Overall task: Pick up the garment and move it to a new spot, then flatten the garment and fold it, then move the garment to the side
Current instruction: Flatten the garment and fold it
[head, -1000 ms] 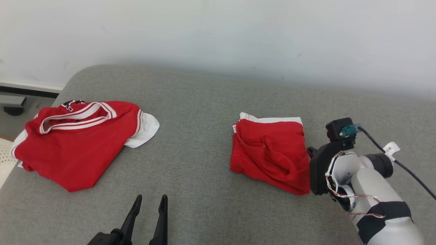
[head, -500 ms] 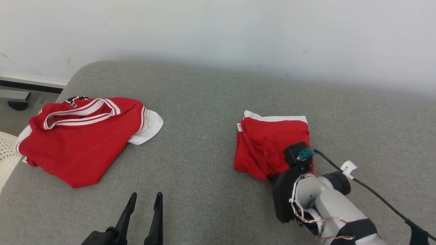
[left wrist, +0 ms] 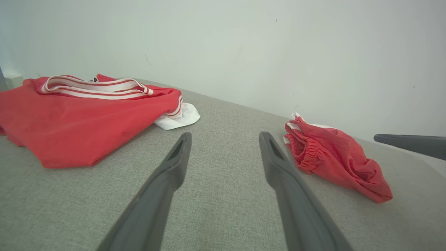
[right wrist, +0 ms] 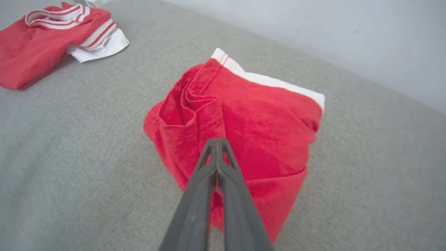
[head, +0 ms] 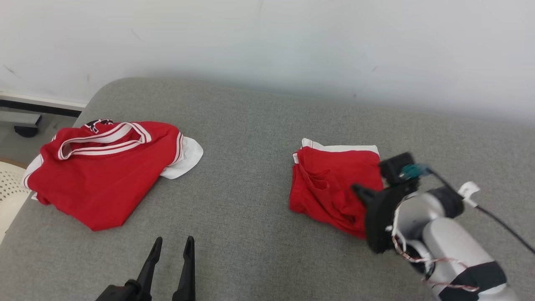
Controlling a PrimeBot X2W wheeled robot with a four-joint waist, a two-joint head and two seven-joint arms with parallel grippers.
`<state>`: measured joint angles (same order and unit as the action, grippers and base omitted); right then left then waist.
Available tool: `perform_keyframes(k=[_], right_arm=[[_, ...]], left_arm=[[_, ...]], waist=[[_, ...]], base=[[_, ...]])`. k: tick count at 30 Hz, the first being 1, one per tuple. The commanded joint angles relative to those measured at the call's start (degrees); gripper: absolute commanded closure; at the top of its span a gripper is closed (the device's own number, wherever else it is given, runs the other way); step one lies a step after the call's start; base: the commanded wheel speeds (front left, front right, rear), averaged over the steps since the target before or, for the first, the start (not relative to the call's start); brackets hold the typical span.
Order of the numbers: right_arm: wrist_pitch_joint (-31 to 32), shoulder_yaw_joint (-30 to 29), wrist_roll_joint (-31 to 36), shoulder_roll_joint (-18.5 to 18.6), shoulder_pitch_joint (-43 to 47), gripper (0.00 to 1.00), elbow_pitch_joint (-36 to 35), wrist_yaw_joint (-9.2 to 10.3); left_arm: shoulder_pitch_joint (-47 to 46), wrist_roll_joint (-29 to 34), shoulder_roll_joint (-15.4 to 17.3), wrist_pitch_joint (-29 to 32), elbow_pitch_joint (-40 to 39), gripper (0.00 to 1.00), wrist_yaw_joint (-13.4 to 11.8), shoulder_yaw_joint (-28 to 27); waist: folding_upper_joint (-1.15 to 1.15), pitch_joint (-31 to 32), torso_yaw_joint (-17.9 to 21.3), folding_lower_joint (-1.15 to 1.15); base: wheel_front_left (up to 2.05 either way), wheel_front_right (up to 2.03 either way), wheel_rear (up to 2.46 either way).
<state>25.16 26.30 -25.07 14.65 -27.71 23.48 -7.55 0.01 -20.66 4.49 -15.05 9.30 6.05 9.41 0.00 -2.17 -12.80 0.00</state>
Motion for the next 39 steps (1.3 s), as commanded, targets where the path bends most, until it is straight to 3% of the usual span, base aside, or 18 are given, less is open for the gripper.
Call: perform_keyframes(k=[1, 7, 12, 18, 26, 39], right_arm=[[-0.6, -2.7, 2.6, 0.2, -1.3, 1.00, 0.3, 0.13], [-2.8, -8.4, 9.6, 0.5, -5.3, 1.00, 5.4, 0.13], [-4.2, -8.7, 12.2, 0.4, -7.5, 1.00, 10.7, 0.13], [-3.8, -1.6, 8.9, -1.2, -6.5, 1.00, 13.9, 0.13], [-2.7, 7.2, 5.4, -2.5, -5.0, 1.00, 11.3, 0.13], [-2.3, 12.5, 4.1, -4.3, -3.0, 1.00, 8.4, 0.14]], left_arm=[[0.7, 0.5, 0.1, -0.2, -0.3, 0.00, 0.1, 0.3], [-1.6, 0.6, -0.3, -0.2, -0.9, 0.00, 0.4, 1.8], [-2.5, 0.3, -0.7, -0.2, -0.9, 0.00, 0.5, 2.5], [-2.0, 0.1, -1.0, -0.2, -0.5, 0.00, 0.4, 1.6], [-1.9, 0.6, -1.1, -0.2, -0.5, 0.00, 0.5, 1.4], [-1.4, 0.9, -1.1, -0.2, 0.2, 0.00, 0.9, 1.3]], waist=[[0.00, -0.5, -0.3, 0.00], [0.00, -4.1, -3.4, 0.00], [0.00, -6.5, -6.3, 0.00], [0.00, -7.2, -8.5, 0.00], [0.00, -5.9, -6.6, 0.00], [0.00, -4.3, -4.8, 0.00]], base=[[0.00, 0.00, 0.00], [0.00, 0.00, 0.00], [0.00, 0.00, 0.00], [0.00, 0.00, 0.00], [0.00, 0.00, 0.00], [0.00, 0.00, 0.00]])
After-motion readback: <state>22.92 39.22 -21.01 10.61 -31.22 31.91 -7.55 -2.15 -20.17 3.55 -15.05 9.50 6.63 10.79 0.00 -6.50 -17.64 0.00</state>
